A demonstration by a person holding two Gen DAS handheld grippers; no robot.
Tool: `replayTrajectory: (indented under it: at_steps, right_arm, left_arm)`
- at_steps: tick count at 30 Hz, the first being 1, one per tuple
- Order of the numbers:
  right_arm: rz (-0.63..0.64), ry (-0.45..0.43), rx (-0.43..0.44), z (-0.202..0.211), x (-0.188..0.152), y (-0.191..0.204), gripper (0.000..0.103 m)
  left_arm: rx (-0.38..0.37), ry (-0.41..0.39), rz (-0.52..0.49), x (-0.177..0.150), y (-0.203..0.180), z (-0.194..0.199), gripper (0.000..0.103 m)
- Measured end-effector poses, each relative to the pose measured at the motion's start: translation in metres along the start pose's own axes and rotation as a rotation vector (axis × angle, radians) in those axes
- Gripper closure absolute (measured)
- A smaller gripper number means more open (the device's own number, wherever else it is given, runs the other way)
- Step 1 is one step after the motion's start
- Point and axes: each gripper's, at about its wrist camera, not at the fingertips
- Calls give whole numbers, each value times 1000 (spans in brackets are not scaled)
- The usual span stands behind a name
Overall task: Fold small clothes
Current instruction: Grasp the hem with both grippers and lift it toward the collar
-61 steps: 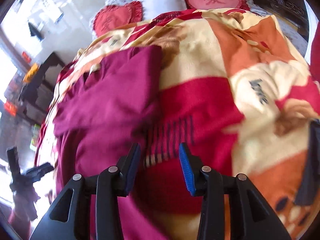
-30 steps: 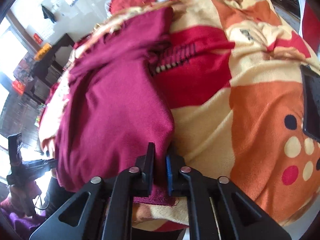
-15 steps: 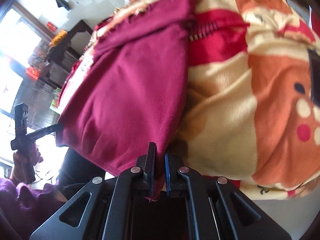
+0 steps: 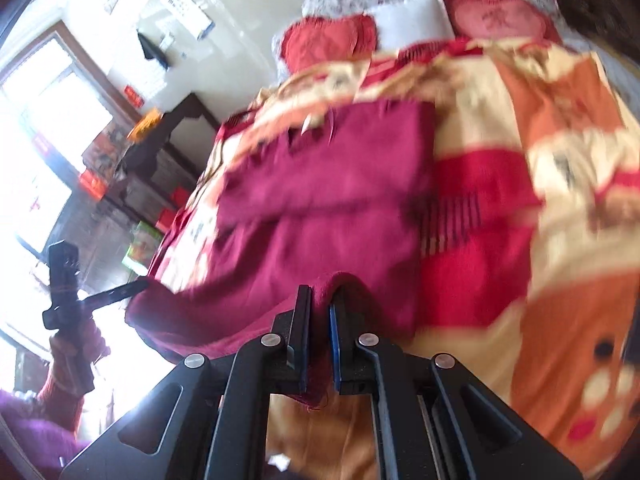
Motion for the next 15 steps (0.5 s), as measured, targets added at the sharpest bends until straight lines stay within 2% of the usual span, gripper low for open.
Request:
replayTrajectory:
  at_steps: [3,6,10,15]
  right_arm:
    - [-32,-51,0,-5,44,-8,103]
    - [-62,-96,-36,-12,84,-18,103]
    - [-121,-100,-51,-33,128,-34,103]
    - [-137,-93,-86,-60,164,-43,103]
  left_arm:
    - [28,-54,13,41,5,-6,96]
    - [30,-64,41,79,13,-22,96]
    - [68,-59,54,121,19,-49,96]
    - [87,-55,76,157,27,-73,96]
Point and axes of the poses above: each gripper's, at about its wrist camera, not at the fingertips, and z roughly against the way its jaws point, y to its left, x to its top, and after that the axes turned 15 degrees about y, right-handed
